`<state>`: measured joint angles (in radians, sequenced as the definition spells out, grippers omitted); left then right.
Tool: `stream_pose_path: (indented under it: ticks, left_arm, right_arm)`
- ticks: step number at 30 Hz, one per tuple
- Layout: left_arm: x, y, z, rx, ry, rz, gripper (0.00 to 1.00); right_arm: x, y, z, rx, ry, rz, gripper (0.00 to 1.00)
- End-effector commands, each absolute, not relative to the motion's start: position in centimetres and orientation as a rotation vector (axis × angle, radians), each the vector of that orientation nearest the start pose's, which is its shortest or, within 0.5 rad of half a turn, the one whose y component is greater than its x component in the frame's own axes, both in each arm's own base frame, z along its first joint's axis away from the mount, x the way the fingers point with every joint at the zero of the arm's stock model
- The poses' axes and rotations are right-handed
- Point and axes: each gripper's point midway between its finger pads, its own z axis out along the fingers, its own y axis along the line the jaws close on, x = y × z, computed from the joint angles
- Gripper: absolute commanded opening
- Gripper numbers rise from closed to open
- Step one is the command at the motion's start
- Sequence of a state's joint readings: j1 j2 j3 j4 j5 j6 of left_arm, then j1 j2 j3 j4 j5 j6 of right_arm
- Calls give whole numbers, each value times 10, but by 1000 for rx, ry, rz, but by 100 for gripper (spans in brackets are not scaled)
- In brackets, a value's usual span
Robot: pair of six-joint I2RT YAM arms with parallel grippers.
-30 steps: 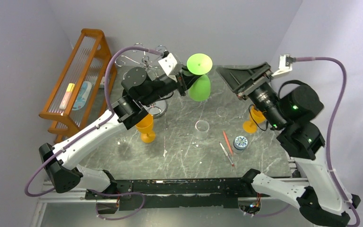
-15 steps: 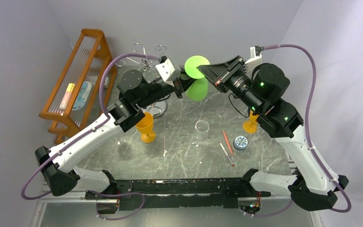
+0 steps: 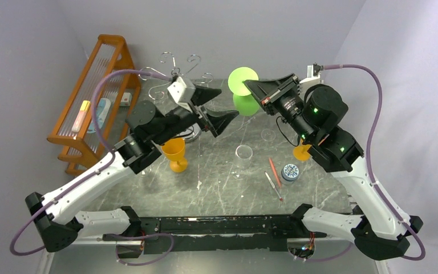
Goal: Place the wine glass upside down on the wine glass rack
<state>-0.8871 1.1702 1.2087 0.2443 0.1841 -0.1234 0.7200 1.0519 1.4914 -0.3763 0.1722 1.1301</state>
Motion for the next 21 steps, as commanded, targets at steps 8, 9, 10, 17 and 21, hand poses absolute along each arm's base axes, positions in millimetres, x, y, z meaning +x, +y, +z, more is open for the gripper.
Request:
stream_pose_path:
  ticks: [8, 9, 10, 17, 21]
  left_arm:
    - [192, -332, 501, 242, 1416, -1530, 94]
    - [191, -334, 502, 224, 1432, -1562, 93]
    - [193, -336, 502, 202, 1455, -1573, 92]
    - [187, -354, 514, 233, 1487, -1676, 75]
    - [191, -360, 520, 213, 1502, -1705, 61]
  right_arm:
    - [222, 214, 521, 261, 1453, 1311, 0]
    - [218, 216, 520, 238, 1456, 1320, 0]
    - [212, 216, 521, 210, 1452, 1334, 0]
    - [198, 217, 513, 145, 1478, 1356, 0]
    - [191, 223, 504, 98, 1518, 1372, 0]
